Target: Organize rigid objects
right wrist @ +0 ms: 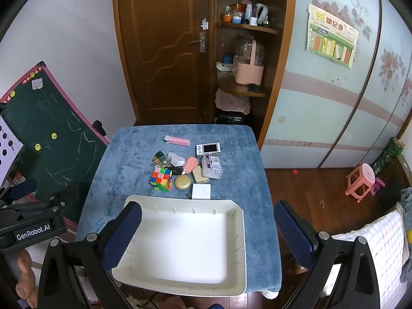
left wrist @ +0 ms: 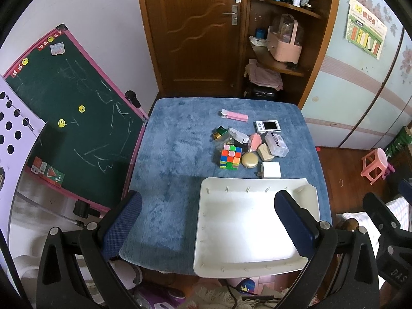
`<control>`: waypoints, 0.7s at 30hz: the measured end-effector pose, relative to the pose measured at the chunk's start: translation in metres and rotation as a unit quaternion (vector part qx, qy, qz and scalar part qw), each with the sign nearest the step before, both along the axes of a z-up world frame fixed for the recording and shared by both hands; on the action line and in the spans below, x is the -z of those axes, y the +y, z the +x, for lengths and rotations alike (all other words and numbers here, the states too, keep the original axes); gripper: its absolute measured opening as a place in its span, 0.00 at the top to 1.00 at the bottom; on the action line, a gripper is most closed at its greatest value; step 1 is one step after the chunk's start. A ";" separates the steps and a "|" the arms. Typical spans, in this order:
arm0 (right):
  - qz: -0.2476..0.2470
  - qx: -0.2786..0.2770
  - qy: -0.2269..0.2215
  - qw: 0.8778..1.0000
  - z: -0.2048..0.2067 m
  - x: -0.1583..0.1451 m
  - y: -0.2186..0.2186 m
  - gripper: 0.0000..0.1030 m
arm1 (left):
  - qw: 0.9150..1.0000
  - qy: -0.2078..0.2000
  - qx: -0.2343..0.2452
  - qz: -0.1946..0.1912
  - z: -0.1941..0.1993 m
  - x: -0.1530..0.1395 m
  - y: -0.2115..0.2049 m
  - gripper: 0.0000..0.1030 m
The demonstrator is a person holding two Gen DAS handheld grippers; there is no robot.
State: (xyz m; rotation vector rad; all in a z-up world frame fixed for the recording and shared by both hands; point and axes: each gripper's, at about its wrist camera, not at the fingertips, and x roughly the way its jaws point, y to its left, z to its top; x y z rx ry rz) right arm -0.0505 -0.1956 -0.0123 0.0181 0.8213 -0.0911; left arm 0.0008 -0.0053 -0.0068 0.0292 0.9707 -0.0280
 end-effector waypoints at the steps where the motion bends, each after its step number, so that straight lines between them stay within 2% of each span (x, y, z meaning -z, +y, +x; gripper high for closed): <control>1: 0.001 0.001 -0.001 1.000 0.000 0.000 0.000 0.00 | 1.000 -0.001 0.002 0.000 0.002 0.000 -0.004 0.01; 21: 0.007 0.008 0.004 1.000 0.006 0.001 -0.001 0.00 | 1.000 0.007 0.007 0.002 0.014 0.000 0.001 0.01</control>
